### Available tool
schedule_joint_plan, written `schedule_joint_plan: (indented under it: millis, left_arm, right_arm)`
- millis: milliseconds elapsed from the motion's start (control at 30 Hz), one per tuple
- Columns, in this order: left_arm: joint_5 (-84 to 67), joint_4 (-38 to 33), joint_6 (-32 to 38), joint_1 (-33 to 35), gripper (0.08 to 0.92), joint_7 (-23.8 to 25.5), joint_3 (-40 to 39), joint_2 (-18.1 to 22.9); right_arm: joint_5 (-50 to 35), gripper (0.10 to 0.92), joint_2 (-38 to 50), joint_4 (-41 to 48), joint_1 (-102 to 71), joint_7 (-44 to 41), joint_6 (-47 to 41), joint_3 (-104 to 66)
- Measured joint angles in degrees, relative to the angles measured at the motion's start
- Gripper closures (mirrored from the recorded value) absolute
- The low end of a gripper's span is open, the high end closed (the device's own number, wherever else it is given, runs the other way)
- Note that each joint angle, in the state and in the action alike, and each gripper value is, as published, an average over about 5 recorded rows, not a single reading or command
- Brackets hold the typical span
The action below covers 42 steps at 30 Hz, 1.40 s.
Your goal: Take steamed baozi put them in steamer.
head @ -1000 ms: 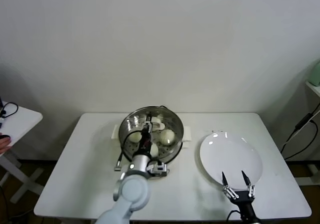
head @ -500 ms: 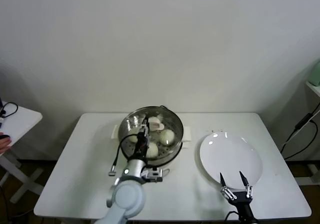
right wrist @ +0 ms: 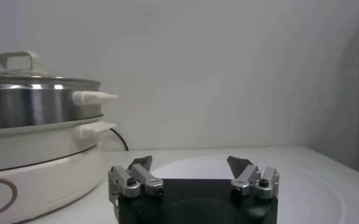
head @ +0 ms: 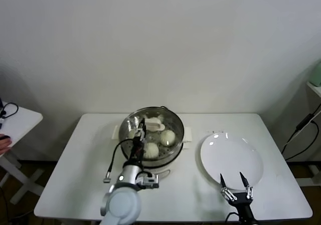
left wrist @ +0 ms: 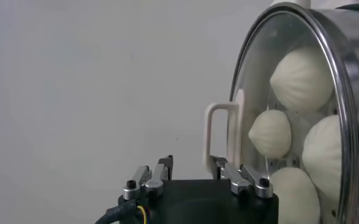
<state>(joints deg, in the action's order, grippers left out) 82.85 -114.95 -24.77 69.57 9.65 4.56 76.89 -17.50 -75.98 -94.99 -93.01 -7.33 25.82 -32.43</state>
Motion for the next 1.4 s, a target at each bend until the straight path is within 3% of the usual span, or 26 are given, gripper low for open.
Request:
schedule_joint_plan:
  millis: [200, 433, 567, 867, 1400]
  left_arm:
    - [-4.28, -3.34, 0.04, 2.82, 0.533, -1.43, 3.4, -0.06]
    - [-17.83, -6.73, 1.37, 6.15, 0.377, -4.51, 9.78, 0.03]
    - [-29.32, -7.82, 3.25, 7.86, 0.349, -7.33, 13.46, 0.64]
    - [-55.65, -7.41, 12.15, 12.8, 0.192, -11.11, 22.36, 1.65]
    - [-86.01, 3.08, 29.35, 19.32, 0.177, -9.01, 34.91, 4.22]
  right_arm:
    - [0.27, 0.203, -0.2, 0.06, 0.11, -0.07, -0.21, 0.27]
    - [0.21, 0.203, -0.13, -0.04, 0.1, 0.14, -0.91, 0.42]
    - [-0.1, 0.203, -0.07, -0.23, 0.06, 0.72, -1.6, 0.48]
    - [-0.11, 0.203, 0.21, -0.68, -0.31, 2.24, -2.32, 0.82]
    - [0.18, 0.203, 0.08, -0.78, -0.49, 4.77, -1.56, 1.5]
